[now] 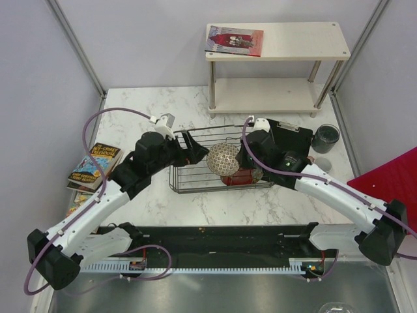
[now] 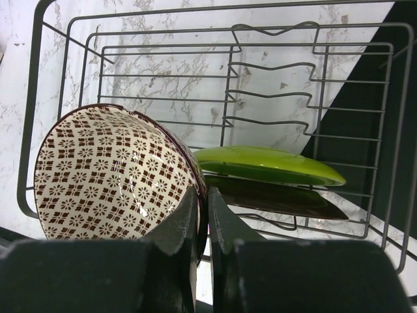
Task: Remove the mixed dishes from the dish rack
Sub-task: Place the bowl at the center of the board.
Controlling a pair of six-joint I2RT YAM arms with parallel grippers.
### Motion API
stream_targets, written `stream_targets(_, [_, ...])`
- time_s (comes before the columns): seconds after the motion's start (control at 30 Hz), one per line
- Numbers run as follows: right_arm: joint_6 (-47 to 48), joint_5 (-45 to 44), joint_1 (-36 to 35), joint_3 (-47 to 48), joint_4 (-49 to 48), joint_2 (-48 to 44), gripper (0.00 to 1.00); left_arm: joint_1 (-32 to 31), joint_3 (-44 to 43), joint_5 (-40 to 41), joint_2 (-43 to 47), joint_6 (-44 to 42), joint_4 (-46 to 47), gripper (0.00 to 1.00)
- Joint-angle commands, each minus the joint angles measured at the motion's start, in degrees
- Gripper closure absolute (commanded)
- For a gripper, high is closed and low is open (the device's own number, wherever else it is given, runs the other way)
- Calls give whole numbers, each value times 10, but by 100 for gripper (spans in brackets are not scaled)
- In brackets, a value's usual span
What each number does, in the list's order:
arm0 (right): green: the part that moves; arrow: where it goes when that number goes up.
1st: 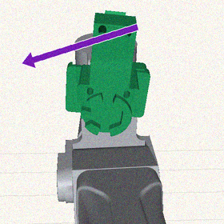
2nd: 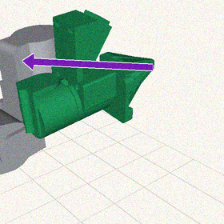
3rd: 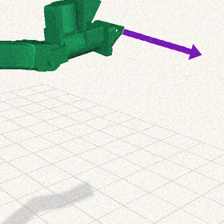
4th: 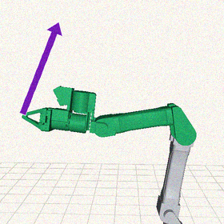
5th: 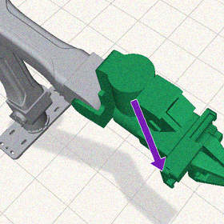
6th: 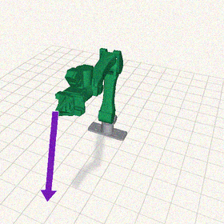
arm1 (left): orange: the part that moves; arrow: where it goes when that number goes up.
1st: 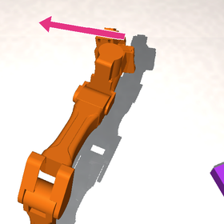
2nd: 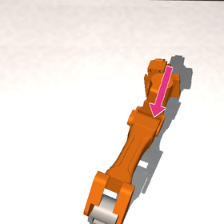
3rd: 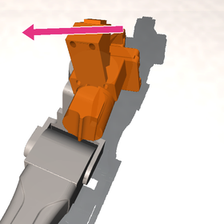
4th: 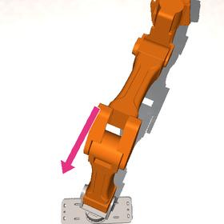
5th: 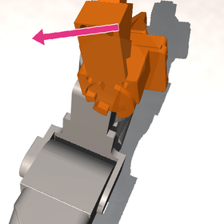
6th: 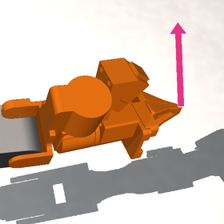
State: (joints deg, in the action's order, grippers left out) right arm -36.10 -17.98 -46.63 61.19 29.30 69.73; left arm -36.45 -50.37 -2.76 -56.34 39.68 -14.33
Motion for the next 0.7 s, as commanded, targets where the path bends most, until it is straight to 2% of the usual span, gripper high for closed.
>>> stream_targets(0.0, [-14, 5, -15, 31, -51, 8, 100, -2, -21, -35, -14, -22, 25, 8])
stream_targets(0.17, [-13, 6, -29, 53, -56, 21, 100, -3, -16, -57, -25, -32, 25, 18])
stream_targets(0.5, [-11, 4, -55, 82, -59, 28, 100, -4, 1, -73, -44, -39, 18, 30])
stream_targets(0.63, [-9, 0, -61, 87, -59, 27, 100, -4, 0, -69, -51, -47, 10, 43])
stream_targets(0.67, [-7, -1, -63, 87, -59, 25, 100, -4, 0, -66, -51, -48, 3, 49])
